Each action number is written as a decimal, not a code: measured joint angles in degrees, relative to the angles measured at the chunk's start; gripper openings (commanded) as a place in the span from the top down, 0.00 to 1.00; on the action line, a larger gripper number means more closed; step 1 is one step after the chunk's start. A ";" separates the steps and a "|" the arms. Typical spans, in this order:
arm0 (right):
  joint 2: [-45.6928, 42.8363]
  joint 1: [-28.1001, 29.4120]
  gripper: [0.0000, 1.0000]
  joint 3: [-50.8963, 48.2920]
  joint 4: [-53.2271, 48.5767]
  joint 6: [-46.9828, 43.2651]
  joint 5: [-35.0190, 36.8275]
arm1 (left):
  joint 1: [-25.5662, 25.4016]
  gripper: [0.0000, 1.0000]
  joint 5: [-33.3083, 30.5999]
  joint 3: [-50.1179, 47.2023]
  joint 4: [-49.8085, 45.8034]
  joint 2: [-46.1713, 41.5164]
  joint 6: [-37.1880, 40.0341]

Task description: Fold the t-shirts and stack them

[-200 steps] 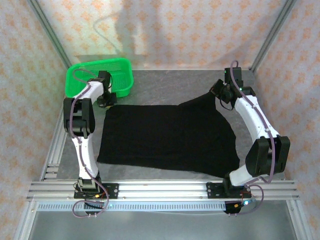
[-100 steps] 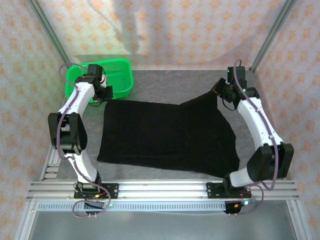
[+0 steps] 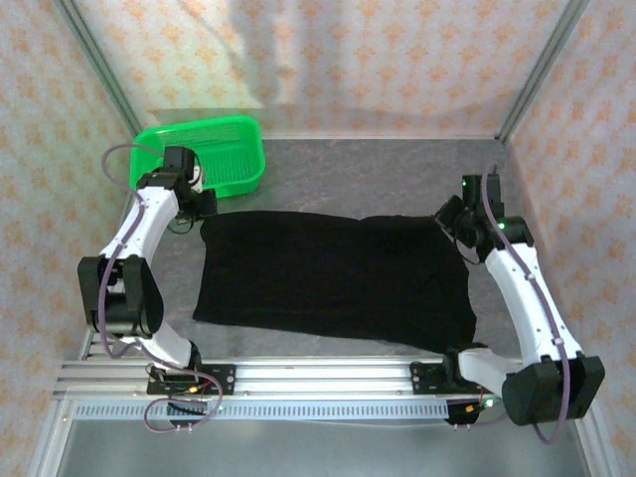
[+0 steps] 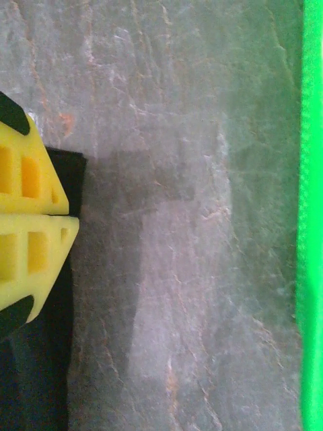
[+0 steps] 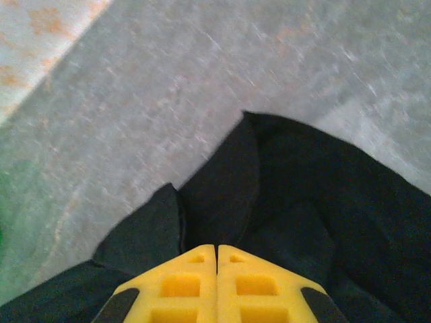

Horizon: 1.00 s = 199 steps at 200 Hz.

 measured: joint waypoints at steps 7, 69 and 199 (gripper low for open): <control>-1.25 0.00 1.00 -1.53 -0.83 0.98 0.17 | 0.00 1.00 -0.13 -0.98 0.02 -0.63 -0.02; -11.65 -0.02 1.00 -10.34 -7.06 8.50 1.20 | 1.05 1.00 -3.91 -7.08 0.13 -1.33 -1.97; -29.70 0.00 1.00 -24.79 -19.61 20.35 -2.71 | 1.14 1.00 -9.29 -7.91 3.17 7.08 -1.92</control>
